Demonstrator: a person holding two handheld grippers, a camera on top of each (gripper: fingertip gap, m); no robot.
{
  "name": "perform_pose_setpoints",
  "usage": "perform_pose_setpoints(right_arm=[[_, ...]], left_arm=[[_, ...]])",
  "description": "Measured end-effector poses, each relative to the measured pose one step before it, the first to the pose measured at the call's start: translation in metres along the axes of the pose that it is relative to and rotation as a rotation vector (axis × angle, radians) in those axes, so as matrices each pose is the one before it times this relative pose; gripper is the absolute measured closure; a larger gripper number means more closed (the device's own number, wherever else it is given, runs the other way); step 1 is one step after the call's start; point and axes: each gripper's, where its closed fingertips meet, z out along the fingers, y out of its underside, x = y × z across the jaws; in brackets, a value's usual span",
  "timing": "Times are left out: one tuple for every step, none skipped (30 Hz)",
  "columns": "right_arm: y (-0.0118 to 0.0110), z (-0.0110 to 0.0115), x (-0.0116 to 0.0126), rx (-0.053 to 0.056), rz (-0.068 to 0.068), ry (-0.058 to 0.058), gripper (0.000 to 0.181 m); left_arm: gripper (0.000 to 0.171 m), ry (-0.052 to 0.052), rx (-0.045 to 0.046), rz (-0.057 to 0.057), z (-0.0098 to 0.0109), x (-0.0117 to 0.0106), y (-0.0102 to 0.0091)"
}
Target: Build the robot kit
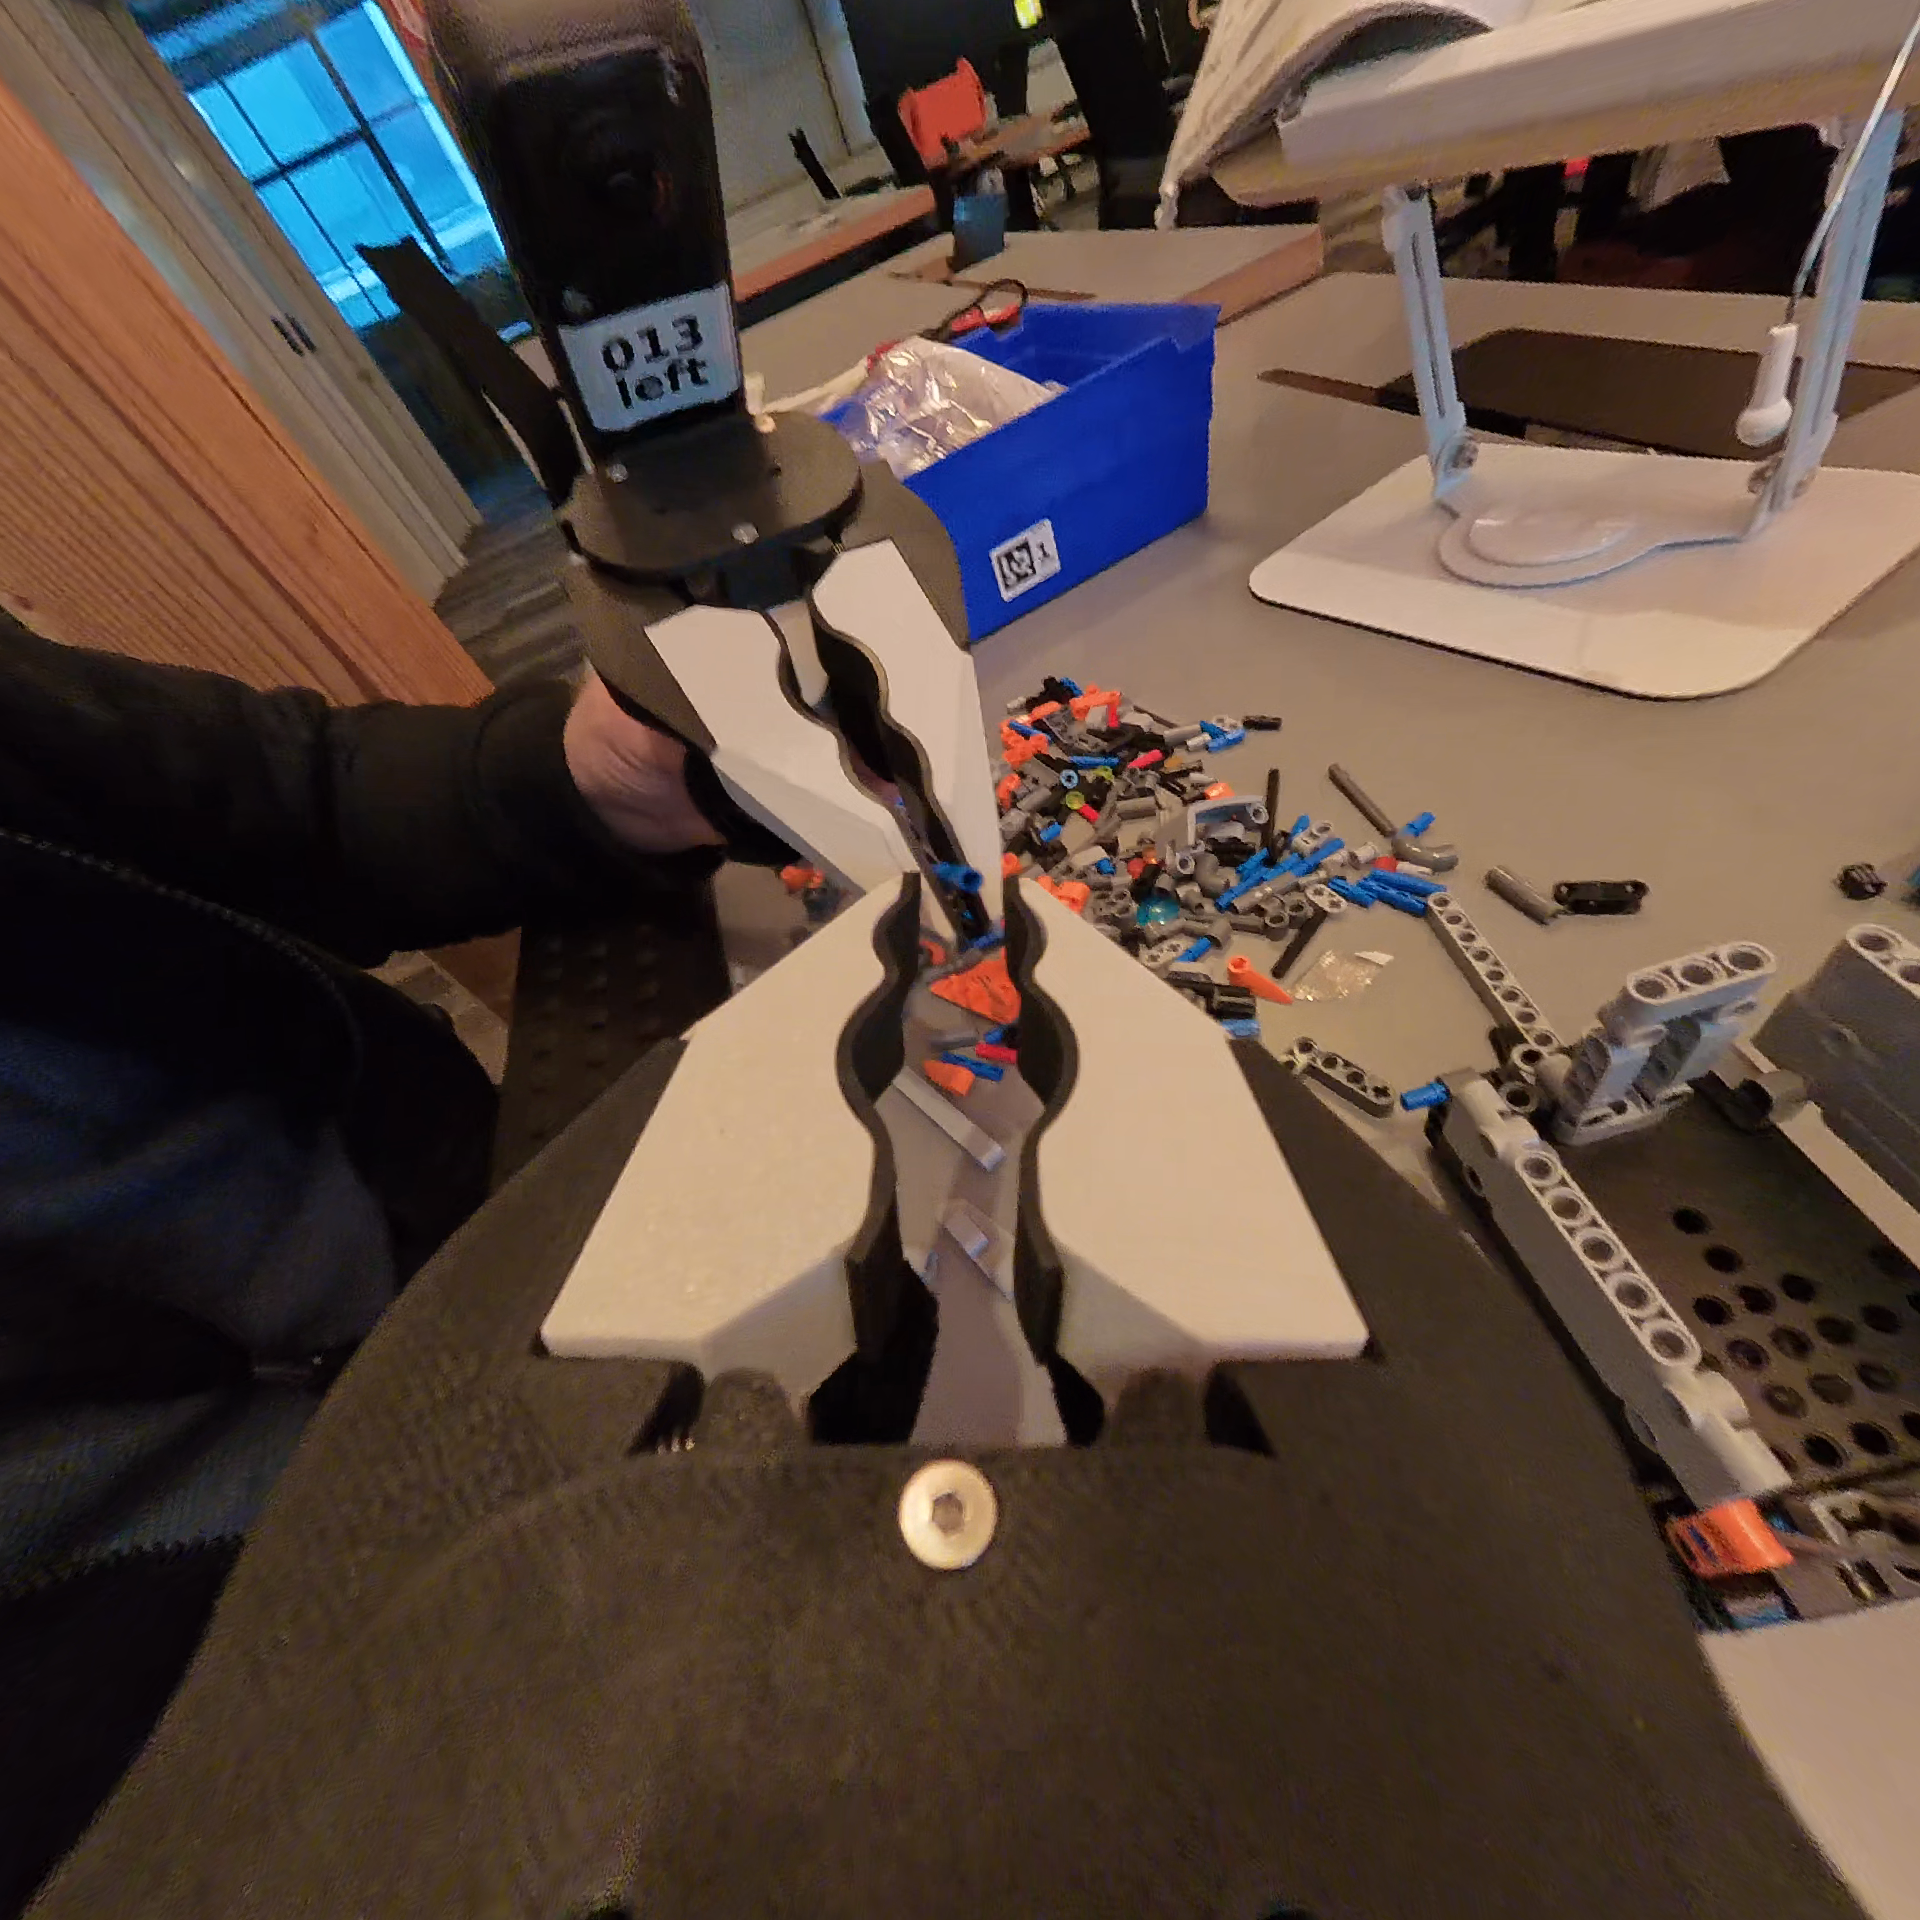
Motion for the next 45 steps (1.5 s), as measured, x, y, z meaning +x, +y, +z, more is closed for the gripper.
perform_pose_setpoints(right_arm=[[-0.00156,0.00065,-0.00227,0.0061,-0.0003,-0.0139,0.171],[0.00014,0.00052,-0.00041,-0.0063,-0.0029,-0.004,0.175],[-0.00108,-0.00035,-0.00015,0.002,-0.004,-0.0019,0.176],[-0.00216,-0.00078,-0.0015,0.0092,-0.0002,-0.0111,0.179],[-0.00144,-0.00019,-0.00232,0.0022,0.0016,-0.0162,0.179],[-0.00097,-0.00008,-0.00146,-0.0026,-0.0075,-0.0081,0.18],[-0.00186,-0.00015,-0.00045,0.0028,-0.0116,0.0019,0.18],[-0.00284,0.0002,-0.00179,0.0082,-0.0032,-0.0082,0.18],[-0.00277,0.00027,-0.00186,0.0064,-0.0003,-0.0107,0.18],[-0.00323,0.00037,-0.00093,0.0091,-0.004,-0.0057,0.18],[-0.00335,0.00077,-0.0011,0.0113,-0.0032,-0.0063,0.18],[-0.00232,0.00126,-0.00164,0.0046,-0.001,-0.0104,0.18],[-0.00135,0.00123,-0.00098,0.0002,-0.0076,-0.0055,0.18],[-0.00181,0.00097,-0.00071,0.0046,-0.012,-0.0015,0.18],[-0.00186,0.00089,-0.001,0.0051,-0.0017,-0.0059,0.18],[-0.00186,0.00115,-0.00127,0.0069,0.0031,-0.0091,0.18],[-0.00155,0.00124,-0.00032,0.0062,0.0006,-0.0032,0.18],[-0.00111,0.00125,0.00019,0.0056,-0.0024,-0.0004,0.18],[-0.00091,0.00109,0.00003,0.0035,0.0008,-0.002,0.18],[-0.00179,0.00053,0.00018,0.0089,0.0017,-0.0012,0.18],[-0.00276,-0.00021,0.00034,0.0156,-0.0004,0.0004,0.18],[-0.00243,-0.00026,-0.00005,0.0133,0.0016,-0.003,0.18],[-0.00195,-0.00033,0.00034,0.0107,0.0023,-0.0017,0.18],[-0.0015,-0.00008,0.00016,0.0094,0.0009,-0.0014,0.18],[-0.00111,0.00025,-0.00012,0.0081,0.0004,-0.0028,0.18],[-0.00048,0.00053,-0.00044,0.0062,0.0027,-0.0049,0.18],[0.00003,0.00074,-0.00025,0.0047,0.0027,-0.0036,0.18],[0.00033,0.00036,-0.00018,0.0033,0.0002,-0.0022,0.18],[0.00011,-0.00021,-0.00042,0.0022,-0.0027,-0.0021,0.18],[-0.00004,-0.00009,-0.00044,0.0009,-0.0037,-0.0006,0.18],[-0.00006,-0.00006,-0.00051,0.0015,-0.0021,-0.0012,0.18],[-0.00002,-0.00017,-0.00065,0.0015,-0.0013,-0.0033,0.18],[-0.00002,-0.00024,-0.00072,0.0032,-0.0015,-0.0035,0.18],[0.00032,-0.00001,-0.00057,0.0005,-0.0036,-0.0015,0.18],[0.00074,-0.00006,-0.00037,-0.0033,-0.0064,0.001,0.18],[0.0006,0.00006,-0.00038,-0.0017,-0.0064,0.0007,0.18],[0.00024,0.00006,-0.0006,0.0004,-0.0016,-0.0027,0.18],[0.00021,0.00001,-0.00037,-0.0002,-0.0019,-0.0017,0.18],[0.00005,-0.00015,-0.00026,0.0012,-0.0076,0.0,0.18],[-0.00001,-0.00022,-0.00042,0.0016,-0.0069,-0.0007,0.18],[0.00024,-0.00046,-0.00044,0.001,-0.0073,-0.002,0.18],[0.00035,-0.00063,-0.0003,0.0027,-0.0096,-0.0011,0.18],[0.00069,-0.00071,0.00015,0.0018,-0.0059,0.0015,0.18],[0.00102,-0.00047,0.0,-0.0013,-0.0018,-0.0006,0.18],[0.00108,-0.00042,0.00011,-0.0036,-0.0037,0.001,0.18]], left_arm=[[0.169,-0.0071,-0.00685,0.0211,0.0018,0.00117,-0.00001],[0.169,0.005,-0.00877,0.0149,0.0016,0.00267,0.00002],[0.169,-0.0134,-0.00465,0.0135,0.00019,-0.00064,-0.00023],[0.169,0.0097,0.00734,0.0128,-0.00061,0.00222,-0.00182],[0.169,0.0091,0.00507,0.0024,-0.00057,0.00174,-0.00158],[0.169,0.0048,-0.00287,0.0113,-0.00046,0.00133,-0.00035],[0.169,-0.0104,0.00597,0.0118,-0.00151,-0.00095,-0.00192],[0.169,0.0019,0.01233,0.0011,-0.0022,0.00013,-0.00298],[0.169,0.0108,0.01109,-0.0028,-0.00212,0.0009,-0.00252],[0.169,0.0039,0.01614,0.0005,-0.00225,-0.00005,-0.00286],[0.169,-0.0007,0.02001,0.001,-0.00236,-0.00044,-0.00331],[0.169,0.0065,0.01157,-0.001,-0.00202,0.00053,-0.00198],[0.169,0.0069,0.00613,-0.0031,-0.00177,0.00054,-0.00083],[0.169,0.0015,0.01499,-0.0039,-0.00228,-0.00026,-0.00196],[0.169,0.0044,0.0143,-0.0056,-0.00233,0.00008,-0.00213],[0.169,0.0099,0.01026,-0.0057,-0.00181,0.00079,-0.00154],[0.169,0.0061,0.00939,-0.0069,-0.0016,0.00007,-0.00114],[0.169,0.0069,0.01037,-0.0122,-0.00147,-0.00034,-0.00079],[0.169,0.0144,0.00911,-0.0207,-0.00132,0.00003,-0.00017],[0.168,0.0146,0.0138,-0.0234,-0.00181,-0.00022,-0.0006],[0.168,0.0079,0.02246,-0.0198,-0.00222,-0.00077,-0.00204],[0.167,0.009,0.01965,-0.0168,-0.00239,-0.00041,-0.00204],[0.167,0.0069,0.01545,-0.0136,-0.00206,-0.00036,-0.00188],[0.167,0.0039,0.01793,-0.0117,-0.00173,-0.00047,-0.00255],[0.168,0.0121,0.01878,-0.0136,-0.00107,0.00084,-0.00273],[0.168,0.0112,0.01032,-0.0132,-0.00035,0.00087,-0.00142],[0.168,0.0051,0.00404,-0.007,0.00002,0.00019,-0.00018],[0.168,0.0022,0.00524,-0.0059,-0.00035,-0.00013,-0.00016],[0.168,0.0075,0.00636,-0.0109,-0.00038,0.00047,-0.00056],[0.168,0.0071,0.00495,-0.0107,-0.00028,0.00031,-0.00063],[0.168,0.0035,0.00222,-0.003,0.0,0.00045,-0.00027],[0.168,0.0007,-0.00082,0.0027,0.00001,0.00056,-0.00022],[0.168,-0.0009,0.00287,0.0056,-0.00023,0.00058,-0.00078],[0.168,-0.0003,-0.00125,0.004,-0.00006,0.00054,-0.0002],[0.168,0.0013,-0.00175,-0.0004,-0.00024,0.00027,-0.00004],[0.168,0.0036,0.0027,-0.0056,-0.00028,0.00017,-0.00035],[0.168,0.0071,0.00596,-0.0072,-0.00021,0.00052,-0.00045],[0.168,0.0052,0.00172,-0.0053,-0.00014,0.00034,-0.00003],[0.168,0.0025,0.00418,-0.0031,-0.00013,0.0001,-0.0007],[0.169,0.0027,0.00313,-0.0021,0.00005,0.00033,-0.00059],[0.169,0.0026,0.00162,-0.0014,0.00033,0.00038,-0.00016],[0.169,0.0044,0.0047,-0.0036,0.00038,0.00056,-0.00034],[0.169,0.0014,0.00224,-0.0049,0.00068,-0.0002,0.00027],[0.169,0.0029,-0.00093,-0.0033,0.00057,-0.00015,0.00059],[0.169,0.0025,-0.00362,-0.0042,0.00039,-0.00021,0.00083]])
